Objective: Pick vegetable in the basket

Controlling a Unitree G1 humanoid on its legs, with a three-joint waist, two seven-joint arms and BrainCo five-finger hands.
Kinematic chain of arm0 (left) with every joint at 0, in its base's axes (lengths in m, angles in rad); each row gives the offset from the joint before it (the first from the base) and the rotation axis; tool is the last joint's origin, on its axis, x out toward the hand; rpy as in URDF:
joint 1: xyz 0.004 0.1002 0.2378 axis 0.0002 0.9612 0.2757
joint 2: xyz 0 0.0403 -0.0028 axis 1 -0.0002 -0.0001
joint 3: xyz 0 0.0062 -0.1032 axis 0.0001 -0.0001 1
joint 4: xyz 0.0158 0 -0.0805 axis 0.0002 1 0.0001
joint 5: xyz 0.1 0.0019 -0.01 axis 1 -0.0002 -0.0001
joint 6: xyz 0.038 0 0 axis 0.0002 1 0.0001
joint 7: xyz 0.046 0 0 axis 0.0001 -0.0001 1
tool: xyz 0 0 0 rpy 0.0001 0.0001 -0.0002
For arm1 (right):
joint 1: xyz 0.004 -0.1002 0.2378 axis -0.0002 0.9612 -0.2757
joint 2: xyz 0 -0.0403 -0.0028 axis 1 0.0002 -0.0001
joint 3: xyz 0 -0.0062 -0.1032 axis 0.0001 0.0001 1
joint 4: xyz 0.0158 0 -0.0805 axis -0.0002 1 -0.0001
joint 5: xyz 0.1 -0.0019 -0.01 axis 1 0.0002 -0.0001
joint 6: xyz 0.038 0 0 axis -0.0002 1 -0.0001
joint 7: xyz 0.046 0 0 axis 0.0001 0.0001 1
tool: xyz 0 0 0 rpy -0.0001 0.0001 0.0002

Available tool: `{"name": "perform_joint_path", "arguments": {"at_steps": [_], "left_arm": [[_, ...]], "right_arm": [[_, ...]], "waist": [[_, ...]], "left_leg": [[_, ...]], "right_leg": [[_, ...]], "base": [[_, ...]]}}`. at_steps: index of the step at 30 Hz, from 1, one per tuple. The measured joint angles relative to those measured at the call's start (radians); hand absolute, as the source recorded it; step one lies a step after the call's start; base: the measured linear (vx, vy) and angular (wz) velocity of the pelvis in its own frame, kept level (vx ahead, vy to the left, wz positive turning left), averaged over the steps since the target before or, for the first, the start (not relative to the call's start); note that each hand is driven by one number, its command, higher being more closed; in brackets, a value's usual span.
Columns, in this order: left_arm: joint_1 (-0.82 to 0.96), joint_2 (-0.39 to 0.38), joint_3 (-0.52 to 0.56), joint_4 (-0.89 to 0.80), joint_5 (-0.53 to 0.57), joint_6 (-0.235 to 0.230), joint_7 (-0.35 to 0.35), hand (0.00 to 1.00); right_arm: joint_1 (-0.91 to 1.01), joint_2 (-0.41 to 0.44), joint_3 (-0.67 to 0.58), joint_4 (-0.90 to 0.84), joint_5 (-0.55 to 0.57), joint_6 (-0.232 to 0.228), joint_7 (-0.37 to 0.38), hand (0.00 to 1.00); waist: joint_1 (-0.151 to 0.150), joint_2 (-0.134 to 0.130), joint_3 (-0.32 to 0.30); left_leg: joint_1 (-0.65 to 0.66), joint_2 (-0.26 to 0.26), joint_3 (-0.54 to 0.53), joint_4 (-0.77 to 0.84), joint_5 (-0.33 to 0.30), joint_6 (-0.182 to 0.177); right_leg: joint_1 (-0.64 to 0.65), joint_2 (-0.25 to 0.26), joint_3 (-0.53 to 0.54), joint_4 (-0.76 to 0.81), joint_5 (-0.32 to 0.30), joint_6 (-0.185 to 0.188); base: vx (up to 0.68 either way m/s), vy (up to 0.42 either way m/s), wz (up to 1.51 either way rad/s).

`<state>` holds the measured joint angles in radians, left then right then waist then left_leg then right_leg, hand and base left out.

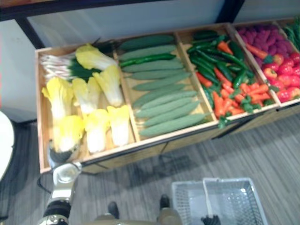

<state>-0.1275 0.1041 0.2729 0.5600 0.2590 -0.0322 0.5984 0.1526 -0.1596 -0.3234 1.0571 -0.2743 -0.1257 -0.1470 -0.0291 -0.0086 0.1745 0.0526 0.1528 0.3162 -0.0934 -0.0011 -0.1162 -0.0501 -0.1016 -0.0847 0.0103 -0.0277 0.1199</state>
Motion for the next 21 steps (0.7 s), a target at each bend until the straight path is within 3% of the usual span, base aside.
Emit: {"name": "perform_joint_path", "arguments": {"at_steps": [10, 11, 21], "left_arm": [[-0.082, 0.059, -0.001, 0.108, 0.000, 0.010, -0.011, 0.00], [-0.088, 0.062, -0.001, 0.112, 0.002, 0.010, -0.008, 1.00], [-0.145, 0.145, -0.023, 0.193, 0.171, 0.045, -0.015, 1.00]], "right_arm": [[-0.041, -0.016, 0.018, 0.000, 0.004, -0.010, -0.016, 1.00], [-0.048, -0.021, 0.019, -0.001, 0.005, -0.011, -0.016, 1.00], [-0.067, -0.032, 0.043, 0.001, 0.008, -0.014, -0.018, 1.00]], "waist": [[-0.009, 0.003, 0.046], [-0.008, 0.005, 0.049], [0.003, 0.010, 0.066]], "left_leg": [[-0.044, 0.000, 0.011, 0.026, -0.002, 0.002], [-0.053, 0.000, 0.014, 0.027, -0.002, 0.002], [-0.065, -0.003, 0.027, 0.029, 0.001, 0.005]], "right_leg": [[-0.058, -0.002, 0.027, 0.026, 0.005, -0.002], [-0.070, -0.001, 0.031, 0.025, 0.011, -0.002], [-0.082, -0.002, 0.041, 0.007, 0.035, 0.000]], "base": [[-0.02, -0.008, -0.07], [-0.04, -0.013, -0.13], [-0.02, -0.007, -0.04]]}}
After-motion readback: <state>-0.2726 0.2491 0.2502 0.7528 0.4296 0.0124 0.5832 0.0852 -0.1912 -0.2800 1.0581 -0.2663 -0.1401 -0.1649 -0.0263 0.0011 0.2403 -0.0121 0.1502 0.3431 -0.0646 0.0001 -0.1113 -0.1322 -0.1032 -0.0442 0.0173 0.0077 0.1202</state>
